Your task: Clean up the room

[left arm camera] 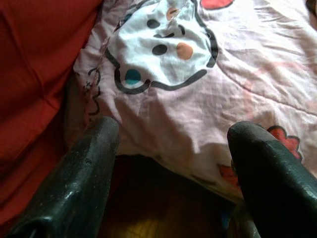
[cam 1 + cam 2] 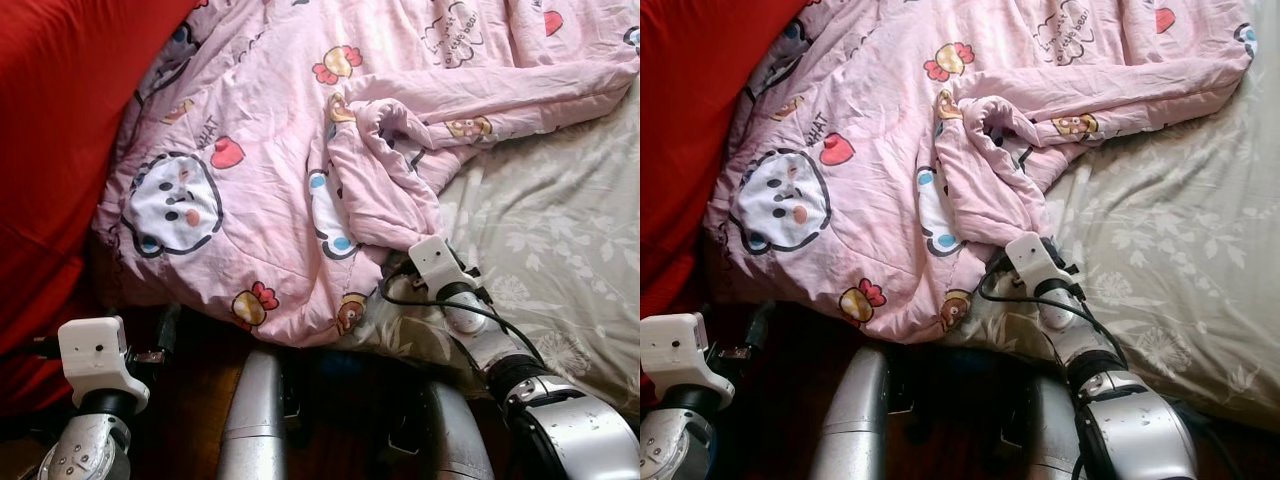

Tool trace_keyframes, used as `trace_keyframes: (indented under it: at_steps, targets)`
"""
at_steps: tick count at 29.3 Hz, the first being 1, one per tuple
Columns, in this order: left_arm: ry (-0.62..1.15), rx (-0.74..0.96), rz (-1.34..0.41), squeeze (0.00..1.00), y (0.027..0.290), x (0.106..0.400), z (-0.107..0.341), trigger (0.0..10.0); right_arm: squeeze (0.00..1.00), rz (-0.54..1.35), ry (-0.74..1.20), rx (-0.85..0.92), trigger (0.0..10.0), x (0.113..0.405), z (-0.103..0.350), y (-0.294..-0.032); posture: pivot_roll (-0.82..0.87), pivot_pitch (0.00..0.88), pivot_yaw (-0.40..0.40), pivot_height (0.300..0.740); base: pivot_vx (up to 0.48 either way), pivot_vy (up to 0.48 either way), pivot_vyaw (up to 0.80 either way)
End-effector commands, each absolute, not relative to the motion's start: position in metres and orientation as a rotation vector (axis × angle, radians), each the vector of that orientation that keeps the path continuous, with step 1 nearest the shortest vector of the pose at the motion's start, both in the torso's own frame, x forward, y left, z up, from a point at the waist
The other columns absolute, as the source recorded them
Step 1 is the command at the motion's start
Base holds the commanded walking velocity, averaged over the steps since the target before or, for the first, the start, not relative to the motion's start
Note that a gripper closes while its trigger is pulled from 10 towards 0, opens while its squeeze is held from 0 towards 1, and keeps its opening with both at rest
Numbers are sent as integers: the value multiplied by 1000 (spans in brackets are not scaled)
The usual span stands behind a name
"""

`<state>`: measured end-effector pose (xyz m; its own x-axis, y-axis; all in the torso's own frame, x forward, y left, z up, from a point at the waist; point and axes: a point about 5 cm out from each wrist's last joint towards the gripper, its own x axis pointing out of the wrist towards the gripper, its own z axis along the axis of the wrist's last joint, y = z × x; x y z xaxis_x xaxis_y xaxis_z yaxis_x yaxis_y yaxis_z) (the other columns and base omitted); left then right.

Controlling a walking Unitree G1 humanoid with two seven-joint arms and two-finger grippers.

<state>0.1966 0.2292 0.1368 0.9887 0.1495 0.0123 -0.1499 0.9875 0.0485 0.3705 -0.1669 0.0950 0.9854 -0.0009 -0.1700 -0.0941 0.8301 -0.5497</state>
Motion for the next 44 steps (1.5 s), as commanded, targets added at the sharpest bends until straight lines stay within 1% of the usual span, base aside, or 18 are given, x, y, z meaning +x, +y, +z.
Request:
trace_keyframes:
  at_steps: [1, 9, 20, 21, 26, 27, 28, 29, 31, 33, 36, 37, 38, 39, 41, 44]
  targets:
    - [25, 65, 181, 0, 234, 189, 134, 10000, 0, 48, 195, -595, 0, 366, 86, -168, 343, 563, 52, 626, 0, 0, 0]
    - [43, 58, 193, 0, 231, 184, 127, 10000, 0, 36, 208, -556, 0, 364, 84, -170, 350, 557, 37, 626, 0, 0, 0]
    - [42, 54, 197, 0, 229, 193, 122, 10000, 0, 22, 218, -522, 0, 364, 83, -171, 340, 526, 15, 626, 0, 0, 0]
    - [44, 51, 200, 0, 230, 194, 119, 10000, 0, 18, 218, -517, 0, 364, 83, -171, 339, 505, 15, 626, 0, 0, 0]
    - [61, 54, 204, 0, 235, 197, 111, 10000, 0, -7, 207, -481, 0, 365, 86, -172, 328, 474, 19, 626, 0, 0, 0]
    - [67, 61, 205, 0, 238, 201, 108, 10000, 0, -14, 211, -463, 0, 365, 86, -172, 325, 448, 22, 626, 0, 0, 0]
    - [67, 61, 205, 0, 238, 201, 108, 10000, 0, -14, 211, -463, 0, 365, 86, -172, 325, 448, 22, 626, 0, 0, 0]
    - [68, 69, 211, 0, 243, 207, 105, 10000, 0, -19, 205, -438, 0, 365, 85, -171, 318, 420, 19, 626, 0, 0, 0]
    - [69, 70, 213, 0, 245, 209, 103, 10000, 0, -19, 200, -431, 0, 365, 85, -171, 317, 415, 18, 626, 0, 0, 0]
    - [81, 70, 221, 0, 247, 211, 95, 10000, 0, -20, 183, -394, 0, 364, 85, -170, 300, 370, 7, 626, 0, 0, 0]
    - [97, 68, 229, 0, 248, 215, 86, 10000, 0, -21, 165, -353, 0, 363, 85, -169, 286, 335, -6, 626, 0, 0, 0]
    - [97, 68, 229, 0, 248, 215, 86, 10000, 0, -21, 165, -353, 0, 363, 85, -169, 286, 335, -6, 626, 0, 0, 0]
    - [115, 65, 240, 0, 251, 216, 77, 10000, 0, -24, 141, -308, 0, 362, 86, -168, 270, 305, -15, 626, 0, 0, 0]
    - [122, 65, 245, 0, 252, 217, 73, 10000, 0, -25, 128, -288, 0, 361, 86, -168, 270, 305, -15, 626, 0, 0, 0]
    - [148, 61, 260, 0, 256, 218, 61, 10000, 0, -26, 100, -270, 0, 357, 83, -170, 243, 263, -29, 626, 0, 0, 0]
    - [182, 51, 273, 0, 259, 219, 47, 10000, 0, -50, 89, -224, 0, 348, 75, -178, 230, 222, -42, 626, 0, 0, 0]
